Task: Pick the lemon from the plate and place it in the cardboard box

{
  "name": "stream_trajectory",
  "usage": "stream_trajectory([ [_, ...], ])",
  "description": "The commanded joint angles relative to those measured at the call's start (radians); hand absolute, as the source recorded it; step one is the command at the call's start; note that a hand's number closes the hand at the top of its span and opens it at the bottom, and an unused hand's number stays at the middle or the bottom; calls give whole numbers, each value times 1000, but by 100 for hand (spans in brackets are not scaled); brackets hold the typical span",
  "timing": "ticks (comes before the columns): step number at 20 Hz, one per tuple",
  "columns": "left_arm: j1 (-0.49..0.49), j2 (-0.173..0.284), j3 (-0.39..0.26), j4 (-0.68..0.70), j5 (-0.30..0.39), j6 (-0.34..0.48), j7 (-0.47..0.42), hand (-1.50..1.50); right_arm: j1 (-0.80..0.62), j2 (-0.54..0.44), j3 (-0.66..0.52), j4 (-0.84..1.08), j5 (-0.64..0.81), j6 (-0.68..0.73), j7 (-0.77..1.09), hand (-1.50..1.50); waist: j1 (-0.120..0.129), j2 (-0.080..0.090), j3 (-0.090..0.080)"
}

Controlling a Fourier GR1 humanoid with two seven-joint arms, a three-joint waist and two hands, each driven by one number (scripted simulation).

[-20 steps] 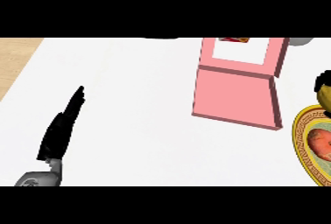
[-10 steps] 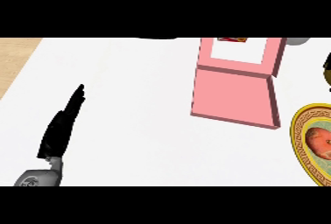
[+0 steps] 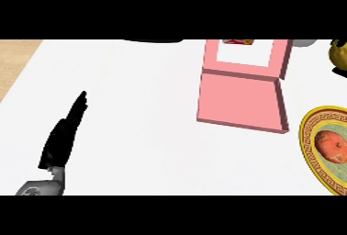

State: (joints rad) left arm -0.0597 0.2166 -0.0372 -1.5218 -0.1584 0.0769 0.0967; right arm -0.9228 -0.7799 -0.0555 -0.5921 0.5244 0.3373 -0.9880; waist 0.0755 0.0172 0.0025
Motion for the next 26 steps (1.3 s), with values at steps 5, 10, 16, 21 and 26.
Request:
stream_trajectory([
  [5, 8, 13, 38, 13, 18, -2, -6, 0, -150, 67, 83, 11, -73, 264, -52, 150, -22, -7, -3],
  [10, 40, 17, 33, -29, 6, 1, 9, 0, -211, 140, 150, -10, -79, 269, 52, 150, -39, -15, -3],
  [16, 42, -6, 24, -28, -23, 32, 6, 0, -216, 291, 232, -11, -52, 182, 156, 150, -50, -14, -3],
  [21, 67, -10, 35, 35, -13, 11, -68, 0, -178, 352, 284, -37, -15, 136, 209, 150, -63, -15, -3],
  [26, 26, 6, 59, -10, 10, -10, -4, 0, -219, 403, 291, 62, 8, 161, 299, -150, -59, -13, -3],
])
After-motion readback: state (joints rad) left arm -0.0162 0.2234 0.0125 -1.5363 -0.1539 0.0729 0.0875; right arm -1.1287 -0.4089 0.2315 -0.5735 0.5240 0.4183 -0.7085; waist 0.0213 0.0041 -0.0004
